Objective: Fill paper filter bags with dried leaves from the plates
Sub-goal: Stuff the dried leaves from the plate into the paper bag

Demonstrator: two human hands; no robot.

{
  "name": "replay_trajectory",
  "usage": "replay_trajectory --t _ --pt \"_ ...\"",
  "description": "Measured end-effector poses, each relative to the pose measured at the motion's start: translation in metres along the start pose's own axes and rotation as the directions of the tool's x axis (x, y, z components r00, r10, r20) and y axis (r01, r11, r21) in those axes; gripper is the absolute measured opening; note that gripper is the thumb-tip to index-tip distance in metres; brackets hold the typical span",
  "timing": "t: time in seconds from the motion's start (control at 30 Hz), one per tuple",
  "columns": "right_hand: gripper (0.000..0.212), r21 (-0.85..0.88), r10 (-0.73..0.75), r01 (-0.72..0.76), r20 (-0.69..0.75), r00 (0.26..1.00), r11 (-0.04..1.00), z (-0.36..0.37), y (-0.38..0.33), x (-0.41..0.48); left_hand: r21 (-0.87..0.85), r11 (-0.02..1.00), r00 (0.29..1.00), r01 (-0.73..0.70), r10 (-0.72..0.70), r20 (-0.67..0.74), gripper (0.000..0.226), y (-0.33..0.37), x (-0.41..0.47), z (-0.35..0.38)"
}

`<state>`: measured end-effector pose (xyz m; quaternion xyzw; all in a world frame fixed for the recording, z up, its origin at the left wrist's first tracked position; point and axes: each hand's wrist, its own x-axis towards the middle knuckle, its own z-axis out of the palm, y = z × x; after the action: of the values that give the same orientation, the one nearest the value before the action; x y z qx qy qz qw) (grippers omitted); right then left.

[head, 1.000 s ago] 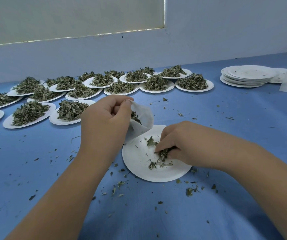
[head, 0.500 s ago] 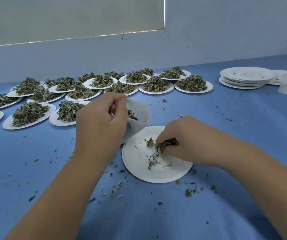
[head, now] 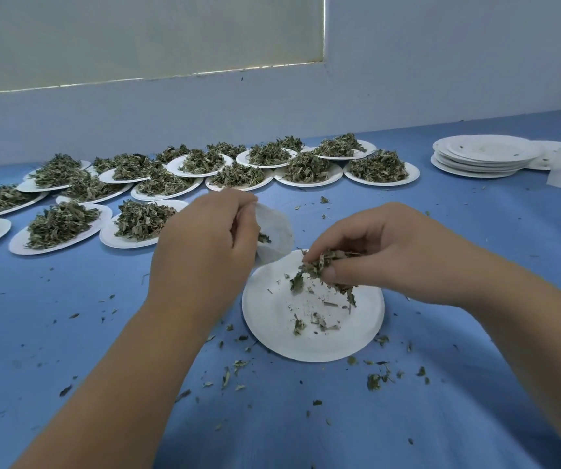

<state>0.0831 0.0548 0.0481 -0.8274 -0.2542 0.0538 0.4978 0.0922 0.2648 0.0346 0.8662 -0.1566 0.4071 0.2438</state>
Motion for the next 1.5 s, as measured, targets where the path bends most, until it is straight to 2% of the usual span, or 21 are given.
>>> replay_trajectory --t 0.23,0.4,0.53,0.63,0.77,0.93,1.0,1.1,1.3,1.4,1.5 --pt "0.022 0.221 -0.03 0.023 0.026 0.999 0.975 0.001 0.0 0.001 -0.062 0.998 0.997 -0.022 0.027 0.074 0.022 0.012 -0.005 0.006" --pt "0.026 0.25 -0.01 0.004 0.024 1.0 0.968 0.006 -0.002 0.002 -0.07 0.995 0.99 -0.065 0.073 0.119 0.022 0.017 -0.008 0.006" --pt "0.021 0.249 0.036 -0.033 -0.007 0.999 0.968 0.007 -0.002 0.003 -0.104 0.993 0.99 -0.058 0.07 0.122 0.021 0.02 -0.008 0.007" --pt "0.016 0.215 0.081 -0.068 -0.049 0.996 0.974 0.007 0.0 0.005 -0.161 0.987 0.99 -0.006 0.028 0.135 0.022 0.021 -0.01 0.01" --pt "0.02 0.115 0.111 -0.094 -0.154 0.982 0.989 0.012 -0.001 0.005 -0.231 0.97 0.983 0.071 -0.029 0.18 0.023 0.024 -0.013 0.016" --pt "0.017 -0.128 0.046 -0.102 -0.381 0.923 0.986 0.024 0.0 0.007 -0.281 0.951 0.977 0.132 -0.077 0.197 0.015 0.025 -0.014 0.019" --pt "0.016 -0.215 -0.002 -0.101 -0.431 0.902 0.971 0.03 0.001 0.006 -0.323 0.93 0.972 0.172 -0.108 0.208 0.022 0.026 -0.014 0.019" --pt "0.015 -0.313 -0.047 -0.112 -0.458 0.888 0.943 0.036 0.001 0.007 -0.353 0.91 0.962 0.216 -0.136 0.236 0.034 0.029 -0.013 0.017" --pt "0.02 -0.39 -0.061 -0.137 -0.454 0.889 0.911 0.036 -0.005 0.004 -0.381 0.885 0.952 0.266 -0.179 0.249 0.02 0.03 -0.014 0.018" --pt "0.021 -0.397 -0.062 -0.146 -0.468 0.882 0.906 0.036 -0.007 0.001 -0.389 0.887 0.955 0.249 -0.158 0.251 0.021 0.032 -0.015 0.018" --pt "0.012 -0.417 -0.062 -0.146 -0.447 0.892 0.897 0.036 -0.008 0.001 -0.386 0.895 0.961 0.224 -0.137 0.242 0.025 0.034 -0.015 0.017"
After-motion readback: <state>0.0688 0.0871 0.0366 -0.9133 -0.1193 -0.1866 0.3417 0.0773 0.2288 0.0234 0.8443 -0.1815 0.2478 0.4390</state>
